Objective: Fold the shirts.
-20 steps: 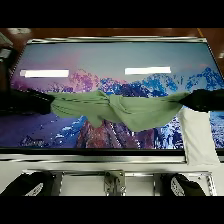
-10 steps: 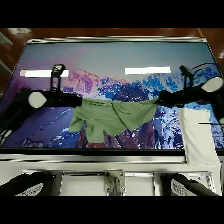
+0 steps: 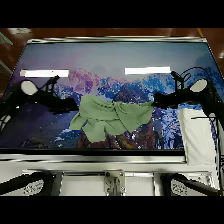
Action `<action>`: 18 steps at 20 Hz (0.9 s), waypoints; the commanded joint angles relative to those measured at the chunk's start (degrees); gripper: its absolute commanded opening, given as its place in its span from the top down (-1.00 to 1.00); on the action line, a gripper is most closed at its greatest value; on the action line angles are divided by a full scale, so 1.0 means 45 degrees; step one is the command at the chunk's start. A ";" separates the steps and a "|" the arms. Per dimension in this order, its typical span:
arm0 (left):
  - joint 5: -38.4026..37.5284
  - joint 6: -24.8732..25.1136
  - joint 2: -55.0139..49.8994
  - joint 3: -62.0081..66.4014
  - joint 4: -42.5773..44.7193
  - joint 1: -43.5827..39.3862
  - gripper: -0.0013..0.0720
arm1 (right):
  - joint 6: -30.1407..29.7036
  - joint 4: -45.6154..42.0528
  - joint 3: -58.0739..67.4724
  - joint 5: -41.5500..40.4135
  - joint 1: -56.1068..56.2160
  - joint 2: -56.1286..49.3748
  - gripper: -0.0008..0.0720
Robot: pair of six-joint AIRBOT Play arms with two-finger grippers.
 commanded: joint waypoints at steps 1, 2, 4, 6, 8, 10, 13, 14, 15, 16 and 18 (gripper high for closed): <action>-0.2045 0.0199 0.1792 -0.1263 0.0141 0.1205 -0.81 | -0.0097 -0.0578 -0.0010 0.0656 -0.0180 0.0350 0.78; -0.1962 0.0170 0.2244 -0.2297 -0.0374 0.1185 -0.82 | -0.0097 -0.0563 -0.0010 0.0753 -0.0170 0.0359 0.78; -0.1005 0.0121 0.2594 -0.4537 -0.1967 0.0869 -0.84 | -0.0092 -0.0563 -0.0010 0.0787 -0.0170 0.0355 0.77; 0.0636 0.0126 0.2516 -0.6387 -0.3177 0.0155 -0.84 | -0.0092 -0.0568 -0.0010 0.0797 -0.0170 0.0355 0.77; 0.2754 0.0131 0.2312 -0.7490 -0.4639 -0.0704 -0.84 | -0.0097 -0.0573 -0.0010 0.0763 -0.0175 0.0355 0.77; 0.4163 0.0131 0.1812 -0.7694 -0.5430 -0.1666 -0.83 | -0.0097 -0.0573 -0.0010 0.0573 -0.0170 0.0355 0.77; 0.5134 0.0141 0.0704 -0.7572 -0.6183 -0.2730 -0.83 | -0.0146 -0.0593 -0.0010 0.0413 -0.0175 0.0355 0.77; 0.5275 0.0214 0.0355 -0.7524 -0.6382 -0.2948 -0.83 | -0.0146 -0.0631 -0.0010 0.0350 -0.0185 0.0355 0.77; 0.5484 0.0296 0.0034 -0.7490 -0.6688 -0.3104 -0.83 | -0.0141 -0.0685 -0.0010 0.0291 -0.0185 0.0355 0.77; 0.5853 0.0563 -0.0146 -0.7490 -0.7261 -0.3235 -0.83 | -0.0141 -0.0738 -0.0010 0.0277 -0.0185 0.0355 0.77; 0.6761 0.0952 -0.0311 -0.7490 -0.8335 -0.3517 -0.81 | -0.0141 -0.0821 -0.0010 0.0291 -0.0185 0.0355 0.77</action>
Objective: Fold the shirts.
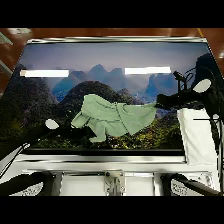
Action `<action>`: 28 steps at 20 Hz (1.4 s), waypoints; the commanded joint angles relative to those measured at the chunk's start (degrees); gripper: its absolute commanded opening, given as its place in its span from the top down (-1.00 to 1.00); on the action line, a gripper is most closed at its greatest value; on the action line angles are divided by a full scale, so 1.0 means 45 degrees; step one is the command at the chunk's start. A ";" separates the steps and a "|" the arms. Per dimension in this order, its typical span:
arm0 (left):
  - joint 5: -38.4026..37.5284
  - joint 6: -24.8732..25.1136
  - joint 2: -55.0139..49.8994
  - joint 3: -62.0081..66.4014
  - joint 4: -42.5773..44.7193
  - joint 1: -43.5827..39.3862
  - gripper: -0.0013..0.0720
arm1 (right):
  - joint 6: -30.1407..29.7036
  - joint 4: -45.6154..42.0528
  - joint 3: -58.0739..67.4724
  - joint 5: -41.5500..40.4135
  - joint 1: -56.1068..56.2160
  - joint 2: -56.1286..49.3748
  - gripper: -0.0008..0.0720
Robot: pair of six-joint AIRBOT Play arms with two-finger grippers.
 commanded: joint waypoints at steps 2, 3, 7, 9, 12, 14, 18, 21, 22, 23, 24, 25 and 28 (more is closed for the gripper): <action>0.1923 0.0452 -0.0627 -0.0058 -0.1583 -0.0661 -0.43 | 0.0000 -0.0121 -0.0005 -0.0053 -0.0010 0.0010 0.77; 0.1987 0.0466 -0.0636 -0.0053 -0.1569 -0.0651 -0.04 | 0.0000 -0.0121 -0.0005 -0.0049 -0.0010 0.0010 0.77; 0.1904 0.1705 0.0053 0.0578 -0.1423 -0.0568 0.87 | 0.0000 -0.0068 -0.0005 0.0170 -0.0010 0.0015 0.77; 0.1880 0.1608 0.1457 0.1632 -0.0447 -0.0413 0.87 | -0.0136 0.0253 0.0024 0.0447 -0.0010 0.0219 0.77; 0.1855 0.1078 0.4342 0.4376 0.1617 0.0792 0.87 | -0.2079 0.1258 0.0986 0.1205 0.0005 0.1239 0.78; 0.1860 0.1088 0.6096 0.6975 0.2982 0.2161 0.87 | -0.2861 0.1515 0.2594 0.1598 0.0005 0.2288 0.78; 0.1841 0.1122 0.7388 1.2594 0.5144 0.4639 0.87 | -0.2798 0.1481 0.5892 -0.0583 0.0005 0.4673 0.78; 0.1350 0.1117 0.7310 1.5295 0.5323 0.5994 0.87 | -0.2195 0.1457 0.7072 -0.3313 0.0000 0.6159 0.78; 0.0933 0.1117 0.7300 1.5684 0.5319 0.6237 0.87 | -0.1977 0.1457 0.7281 -0.4192 0.0000 0.6489 0.78; 0.0500 0.1117 0.7310 1.5781 0.5319 0.6305 0.87 | -0.1773 0.1462 0.7412 -0.5061 0.0000 0.6747 0.78; -0.0185 0.1117 0.7310 1.5771 0.5314 0.6300 0.87 | -0.1666 0.1462 0.7509 -0.5872 0.0000 0.6926 0.78; -0.1078 0.1117 0.7261 1.5761 0.5314 0.6300 0.87 | -0.1671 0.1457 0.7592 -0.6538 0.0000 0.6970 0.78; -0.4235 0.1122 0.6824 1.5446 0.5309 0.6300 0.87 | -0.1666 0.1462 0.7631 -0.8242 0.0000 0.6577 0.78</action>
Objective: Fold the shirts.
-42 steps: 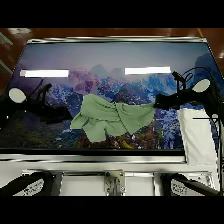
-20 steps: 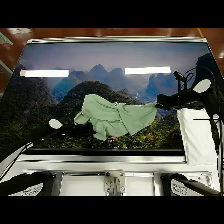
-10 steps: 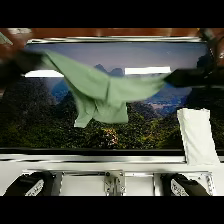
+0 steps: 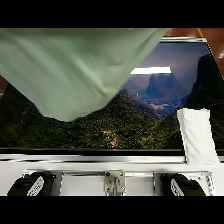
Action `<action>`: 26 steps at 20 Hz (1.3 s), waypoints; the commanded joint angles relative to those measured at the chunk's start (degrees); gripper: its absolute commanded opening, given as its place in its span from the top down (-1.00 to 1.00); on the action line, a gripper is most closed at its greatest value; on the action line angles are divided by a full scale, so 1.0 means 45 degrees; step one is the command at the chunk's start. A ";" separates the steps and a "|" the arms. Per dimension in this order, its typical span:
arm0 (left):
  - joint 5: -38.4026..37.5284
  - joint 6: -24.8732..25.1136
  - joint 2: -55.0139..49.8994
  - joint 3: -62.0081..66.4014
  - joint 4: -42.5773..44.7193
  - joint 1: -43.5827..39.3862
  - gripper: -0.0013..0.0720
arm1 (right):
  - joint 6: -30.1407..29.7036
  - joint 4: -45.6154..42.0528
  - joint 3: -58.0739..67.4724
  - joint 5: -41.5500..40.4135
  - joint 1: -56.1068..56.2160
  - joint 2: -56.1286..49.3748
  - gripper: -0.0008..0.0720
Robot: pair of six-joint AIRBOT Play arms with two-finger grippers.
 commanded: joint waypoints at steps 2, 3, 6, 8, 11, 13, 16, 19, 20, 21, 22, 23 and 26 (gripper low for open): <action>-0.4323 0.0010 -0.0432 -0.0602 0.0102 0.0180 0.87 | 0.0199 0.0131 0.0248 -0.3186 0.0000 -0.0816 0.78; -0.4711 0.0005 -0.0466 -0.1200 -0.0005 0.0180 0.87 | 0.0291 0.0408 0.0248 -0.3361 0.0000 -0.1394 0.78; -0.5382 0.0005 -0.0466 -0.3910 -0.0529 -0.0136 0.87 | 0.0321 0.1642 0.0248 -0.3104 0.0219 -0.3487 0.78; -0.5450 0.0005 -0.0466 -0.6309 -0.0763 -0.0772 0.87 | 0.0316 0.2093 0.0248 -0.2769 0.0928 -0.5149 0.78; -0.4935 0.0005 -0.0466 -1.0010 -0.1375 -0.1991 0.87 | 0.0306 0.1957 0.0248 -0.1909 0.2424 -0.7834 0.78; -0.3857 0.0010 -0.0466 -1.1851 -0.2220 -0.2788 0.87 | 0.0325 0.1875 0.0248 -0.0903 0.3118 -0.9583 0.78; -0.2234 0.0015 -0.0471 -1.3066 -0.2560 -0.3750 0.87 | 0.1307 0.1880 0.0243 0.1462 0.3565 -1.1667 0.78; -0.1112 0.0019 -0.0466 -1.3090 -0.2560 -0.3939 0.87 | 0.1370 0.1443 0.0248 0.3842 0.3283 -1.2488 0.01; -0.0656 0.0034 -0.0466 -1.3090 -0.2555 -0.3939 0.87 | 0.1375 0.1443 0.0253 0.4435 0.3002 -1.2424 -0.58; -0.0185 0.0151 -0.0466 -1.3085 -0.2560 -0.3939 0.87 | 0.1389 0.1613 0.0321 0.5299 0.2579 -1.2225 -0.66; 0.0126 0.0325 -0.0466 -1.3075 -0.2560 -0.3939 0.87 | 0.1389 0.1783 0.0432 0.6470 0.2064 -1.1910 -0.66; 0.0379 0.0500 -0.0466 -1.3075 -0.2560 -0.3895 0.87 | 0.1379 0.1685 0.0457 0.7645 0.1530 -1.1497 -0.66; 0.0471 0.0665 -0.0457 -1.3036 -0.2560 -0.3560 0.87 | 0.2186 -0.1190 0.0345 1.1312 -0.0248 -1.0176 -0.66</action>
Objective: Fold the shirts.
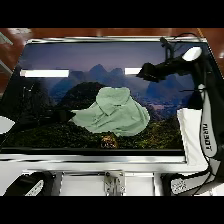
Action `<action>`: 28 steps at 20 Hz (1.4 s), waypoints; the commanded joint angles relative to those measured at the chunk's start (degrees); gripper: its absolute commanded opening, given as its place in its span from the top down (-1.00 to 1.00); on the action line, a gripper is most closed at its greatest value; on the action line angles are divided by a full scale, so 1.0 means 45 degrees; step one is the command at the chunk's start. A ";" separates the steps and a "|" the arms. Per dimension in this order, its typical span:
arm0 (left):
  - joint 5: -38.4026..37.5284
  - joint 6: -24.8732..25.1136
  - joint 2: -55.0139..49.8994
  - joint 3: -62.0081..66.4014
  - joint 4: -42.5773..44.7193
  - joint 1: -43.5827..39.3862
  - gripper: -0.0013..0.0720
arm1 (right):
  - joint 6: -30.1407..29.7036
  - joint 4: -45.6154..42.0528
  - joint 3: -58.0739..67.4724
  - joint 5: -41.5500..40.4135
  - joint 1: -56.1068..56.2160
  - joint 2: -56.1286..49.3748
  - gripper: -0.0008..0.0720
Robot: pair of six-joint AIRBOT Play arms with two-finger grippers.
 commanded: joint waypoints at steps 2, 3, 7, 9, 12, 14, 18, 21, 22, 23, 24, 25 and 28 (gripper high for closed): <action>0.0602 0.0461 0.0063 -0.0039 -0.0015 0.0432 0.87 | 0.0952 -0.3099 -0.1350 0.5323 -0.2511 0.1783 -0.66; 0.0602 0.0466 0.0092 -0.0039 -0.0015 0.0534 0.87 | 0.1156 -0.3026 -0.2817 0.5387 -0.2977 0.2526 -0.66; 0.0602 0.0724 0.0126 0.0000 -0.0160 0.0631 0.87 | 0.1297 -0.1433 -1.0190 0.2210 -0.3007 0.5615 -0.86; 0.0607 0.0792 0.0126 0.0015 -0.0170 0.0627 0.87 | 0.1642 -0.0131 -1.2915 -0.0087 -0.2555 0.6071 -0.86; 0.0607 0.0792 0.0126 0.0015 -0.0403 0.0627 0.87 | 0.1846 0.0996 -1.4620 -0.2579 -0.1302 0.5824 -0.86; 0.0607 0.0792 0.0126 0.0015 -0.0442 0.0627 0.87 | 0.2035 0.1122 -1.4698 -0.3735 -0.0068 0.5343 -0.86; 0.0612 0.0933 0.0136 0.0068 -0.0437 0.0636 0.87 | 0.1996 0.1783 -1.4698 -0.5396 0.1506 0.4318 -0.86; 0.0612 0.0933 0.0136 0.0350 -0.0437 0.0636 0.87 | 0.2006 0.2725 -1.4693 -0.6785 0.1511 0.4109 -0.85; 0.0622 0.0933 0.0136 0.0461 -0.0437 0.0636 0.87 | 0.2011 0.3133 -1.4693 -0.7266 0.1520 0.4104 -0.79; 0.0622 0.0933 0.0136 0.0568 -0.0437 0.0636 0.87 | 0.2040 0.3487 -1.4693 -0.7728 0.1520 0.4104 -0.79; 0.0651 0.0937 0.0136 0.0665 -0.0437 0.0636 0.87 | 0.2059 0.3798 -1.4693 -0.8063 0.1520 0.4095 -0.79; 0.0714 0.1044 0.0136 0.0758 -0.0432 0.0651 0.87 | 0.2084 0.4124 -1.4693 -0.8281 0.1520 0.4056 -0.75; 0.1078 0.1661 0.0136 0.1044 -0.0432 0.0656 0.87 | 0.1977 0.4653 -1.4668 -0.8077 0.1511 0.4041 0.77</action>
